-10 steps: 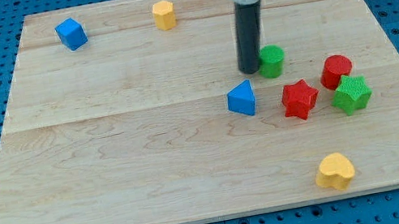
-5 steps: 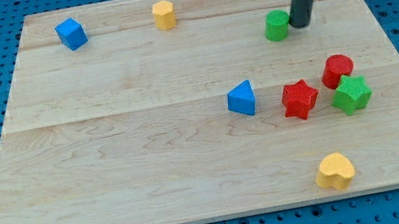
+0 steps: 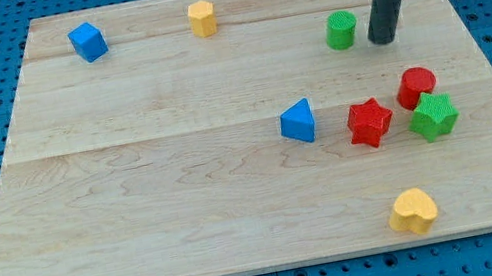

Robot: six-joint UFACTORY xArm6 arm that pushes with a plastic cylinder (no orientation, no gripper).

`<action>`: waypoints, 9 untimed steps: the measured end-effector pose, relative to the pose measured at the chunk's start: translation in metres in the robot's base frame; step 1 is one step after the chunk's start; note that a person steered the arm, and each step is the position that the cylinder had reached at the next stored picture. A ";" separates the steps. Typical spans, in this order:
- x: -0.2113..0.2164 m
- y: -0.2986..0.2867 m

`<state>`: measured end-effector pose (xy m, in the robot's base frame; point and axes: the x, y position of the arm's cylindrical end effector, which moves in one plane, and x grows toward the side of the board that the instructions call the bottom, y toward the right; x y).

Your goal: Push the green circle to the top of the red circle

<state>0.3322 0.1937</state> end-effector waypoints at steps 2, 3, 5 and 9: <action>0.037 -0.043; -0.003 -0.079; -0.074 -0.035; -0.074 -0.063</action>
